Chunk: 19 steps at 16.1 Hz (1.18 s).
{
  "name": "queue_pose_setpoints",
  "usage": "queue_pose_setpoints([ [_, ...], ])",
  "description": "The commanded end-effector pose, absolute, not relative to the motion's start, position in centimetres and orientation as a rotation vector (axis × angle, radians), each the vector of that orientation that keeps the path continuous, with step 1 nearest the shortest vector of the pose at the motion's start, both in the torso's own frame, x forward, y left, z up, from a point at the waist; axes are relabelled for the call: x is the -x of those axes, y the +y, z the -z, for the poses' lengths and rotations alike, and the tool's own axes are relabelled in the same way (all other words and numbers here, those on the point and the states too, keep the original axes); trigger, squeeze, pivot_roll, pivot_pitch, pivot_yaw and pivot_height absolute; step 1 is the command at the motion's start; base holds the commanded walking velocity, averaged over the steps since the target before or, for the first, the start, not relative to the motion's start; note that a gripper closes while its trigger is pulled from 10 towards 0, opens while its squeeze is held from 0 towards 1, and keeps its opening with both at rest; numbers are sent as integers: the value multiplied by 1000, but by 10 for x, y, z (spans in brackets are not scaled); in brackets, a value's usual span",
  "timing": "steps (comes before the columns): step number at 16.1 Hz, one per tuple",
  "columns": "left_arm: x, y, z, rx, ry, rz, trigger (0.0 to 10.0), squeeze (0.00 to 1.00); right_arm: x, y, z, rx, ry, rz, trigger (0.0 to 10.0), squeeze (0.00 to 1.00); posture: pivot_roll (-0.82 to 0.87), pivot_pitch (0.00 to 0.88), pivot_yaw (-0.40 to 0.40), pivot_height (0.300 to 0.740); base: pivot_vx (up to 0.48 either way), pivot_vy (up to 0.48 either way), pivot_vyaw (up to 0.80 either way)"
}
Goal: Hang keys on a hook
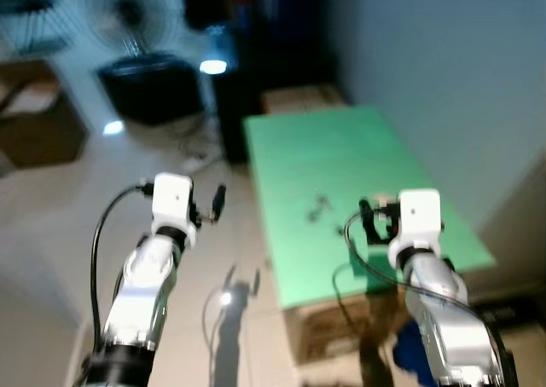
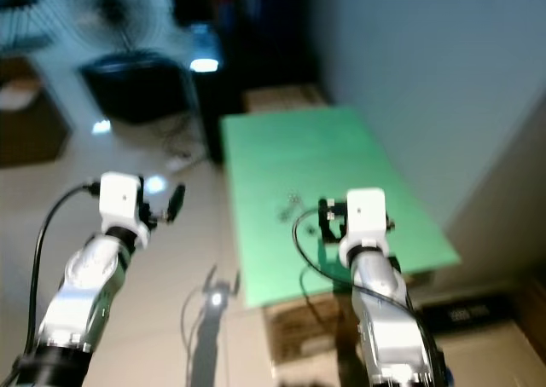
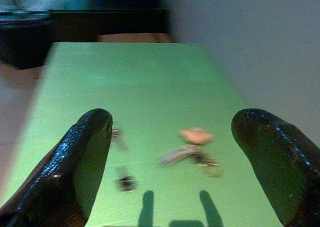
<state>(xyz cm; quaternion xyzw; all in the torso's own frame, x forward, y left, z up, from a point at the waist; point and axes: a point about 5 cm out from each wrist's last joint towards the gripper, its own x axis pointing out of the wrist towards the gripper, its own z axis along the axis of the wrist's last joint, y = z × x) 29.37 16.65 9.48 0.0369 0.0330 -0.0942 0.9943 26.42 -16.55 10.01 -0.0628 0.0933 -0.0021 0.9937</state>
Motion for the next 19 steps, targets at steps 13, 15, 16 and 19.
queue_pose_setpoints([
  [13, -289, 163, -99, -177, 71, 249, 10000, 0, -297, -156, -75, 194, 309, -286, 10000, 1000, -89, 0, 56, 740, 77, 0, -62],
  [15, -283, 165, -99, -222, 89, 294, 10000, 0, -313, -150, -70, 177, 344, -356, 10000, 1000, -70, 35, 55, 740, 0, 0, 0],
  [16, -278, 164, -100, -256, 99, 339, 10000, 0, -320, -145, -66, 169, 378, -412, 10000, 1000, -57, 56, 53, 740, 0, 0, 0],
  [19, -269, 163, -104, -291, 117, 432, 10000, 0, -330, -139, -56, 231, 450, -473, 10000, 1000, -17, 99, 46, 740, 0, 0, 0],
])
